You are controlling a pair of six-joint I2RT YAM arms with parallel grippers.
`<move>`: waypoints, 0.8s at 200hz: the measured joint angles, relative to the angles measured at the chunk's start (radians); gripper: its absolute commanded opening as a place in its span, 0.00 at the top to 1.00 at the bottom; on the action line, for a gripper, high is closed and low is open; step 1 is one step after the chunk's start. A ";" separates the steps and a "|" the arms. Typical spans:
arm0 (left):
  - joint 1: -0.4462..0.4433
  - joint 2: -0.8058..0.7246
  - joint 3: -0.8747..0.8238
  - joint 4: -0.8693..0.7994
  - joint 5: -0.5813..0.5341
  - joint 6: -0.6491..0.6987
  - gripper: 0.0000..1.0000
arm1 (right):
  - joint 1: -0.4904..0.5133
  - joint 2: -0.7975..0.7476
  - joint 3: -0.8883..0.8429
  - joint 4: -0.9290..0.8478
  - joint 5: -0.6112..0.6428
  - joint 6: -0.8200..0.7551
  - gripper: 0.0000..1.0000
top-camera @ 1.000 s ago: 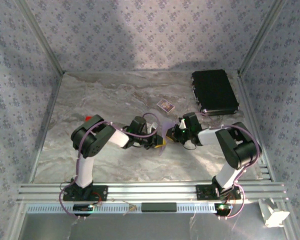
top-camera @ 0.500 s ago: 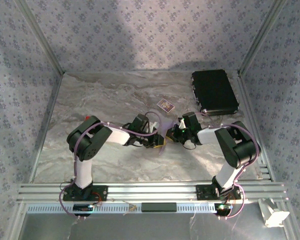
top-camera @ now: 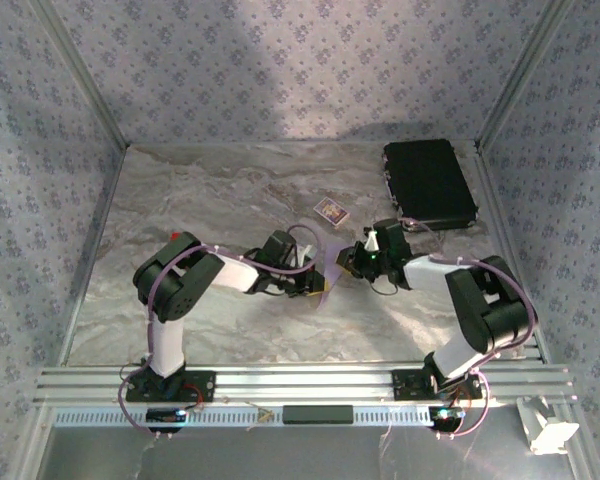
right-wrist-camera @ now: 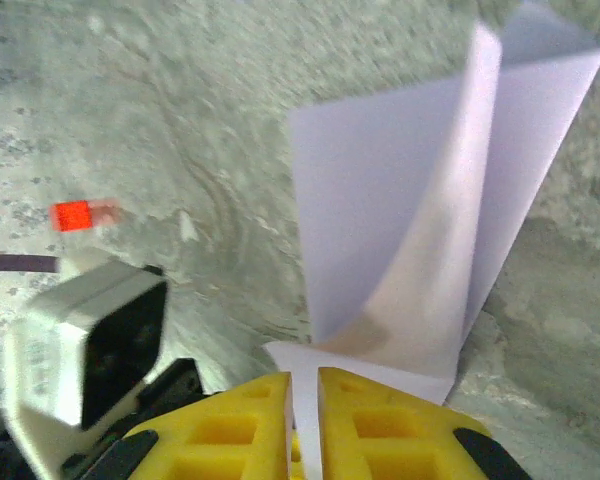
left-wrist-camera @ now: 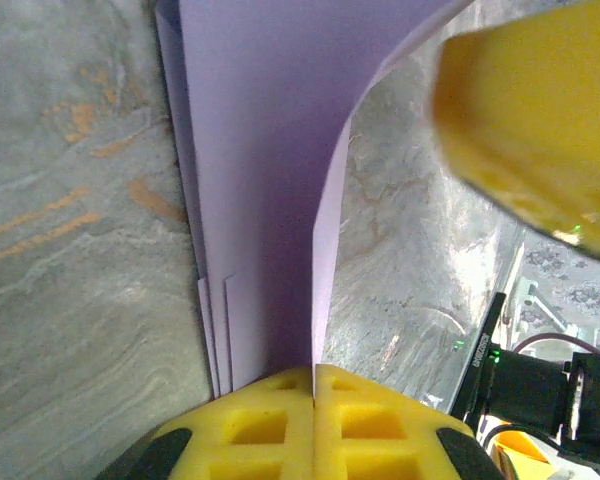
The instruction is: Fold a paper plane with a square sheet of paper (pick it up from the middle)
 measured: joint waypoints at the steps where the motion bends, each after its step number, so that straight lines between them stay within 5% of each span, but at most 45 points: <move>1: 0.000 0.000 -0.001 0.002 0.000 -0.001 1.00 | 0.000 -0.002 0.000 0.000 0.000 0.000 0.84; 160: 0.018 0.001 -0.064 0.131 0.008 -0.112 0.96 | 0.052 0.173 0.032 0.068 -0.064 -0.014 0.90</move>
